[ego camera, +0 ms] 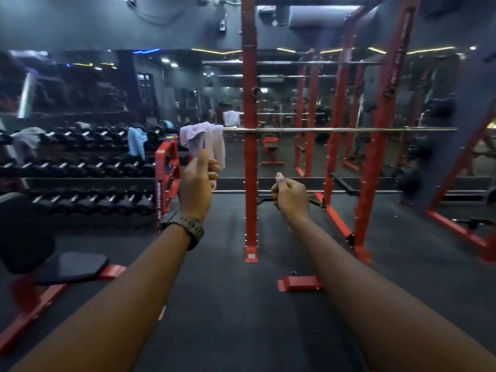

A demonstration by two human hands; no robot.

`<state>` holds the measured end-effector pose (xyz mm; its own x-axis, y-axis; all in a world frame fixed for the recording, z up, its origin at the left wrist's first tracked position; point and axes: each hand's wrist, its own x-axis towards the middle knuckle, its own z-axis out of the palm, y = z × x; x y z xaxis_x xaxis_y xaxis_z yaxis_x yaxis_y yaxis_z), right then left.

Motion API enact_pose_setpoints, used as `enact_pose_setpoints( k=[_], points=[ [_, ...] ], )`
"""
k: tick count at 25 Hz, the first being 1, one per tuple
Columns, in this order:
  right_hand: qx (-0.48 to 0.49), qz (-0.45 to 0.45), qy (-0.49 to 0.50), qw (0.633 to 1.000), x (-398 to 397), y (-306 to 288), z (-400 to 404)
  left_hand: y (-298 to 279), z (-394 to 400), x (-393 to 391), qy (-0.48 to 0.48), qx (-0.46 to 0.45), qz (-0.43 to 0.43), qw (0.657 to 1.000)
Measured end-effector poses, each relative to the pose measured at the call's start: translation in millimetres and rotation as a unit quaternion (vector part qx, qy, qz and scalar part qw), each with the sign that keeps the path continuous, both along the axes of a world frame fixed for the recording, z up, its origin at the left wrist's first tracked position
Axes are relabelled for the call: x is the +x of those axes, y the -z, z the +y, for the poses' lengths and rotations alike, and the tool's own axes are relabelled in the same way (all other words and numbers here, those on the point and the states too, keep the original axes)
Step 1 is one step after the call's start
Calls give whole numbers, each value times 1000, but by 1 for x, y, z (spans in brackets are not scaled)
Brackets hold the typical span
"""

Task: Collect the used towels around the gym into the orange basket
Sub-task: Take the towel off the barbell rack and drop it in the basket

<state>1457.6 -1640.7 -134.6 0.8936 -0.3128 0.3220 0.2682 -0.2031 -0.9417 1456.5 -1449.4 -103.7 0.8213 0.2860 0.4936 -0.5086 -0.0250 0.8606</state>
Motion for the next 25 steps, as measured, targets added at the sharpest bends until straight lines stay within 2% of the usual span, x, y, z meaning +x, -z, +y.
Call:
enact_pose_setpoints(
  k=[4,10,15,20,25],
  points=[
    [-12,-6,-18,1000,29,-9,84,-9,87,12,-55,8,4,998],
    [-39,-12,-14,999,100,-22,155,-9,136,64,-45,19,13,999],
    [-34,-39,-27,998,191,-29,180,-6,147,158,-34,50,8,998],
    [-37,-50,-24,998,330,-48,193,-27,156,277,-27,76,9,997],
    [-59,-44,-24,997,467,-55,224,-38,185,405,-31,59,32,997]
  ],
)
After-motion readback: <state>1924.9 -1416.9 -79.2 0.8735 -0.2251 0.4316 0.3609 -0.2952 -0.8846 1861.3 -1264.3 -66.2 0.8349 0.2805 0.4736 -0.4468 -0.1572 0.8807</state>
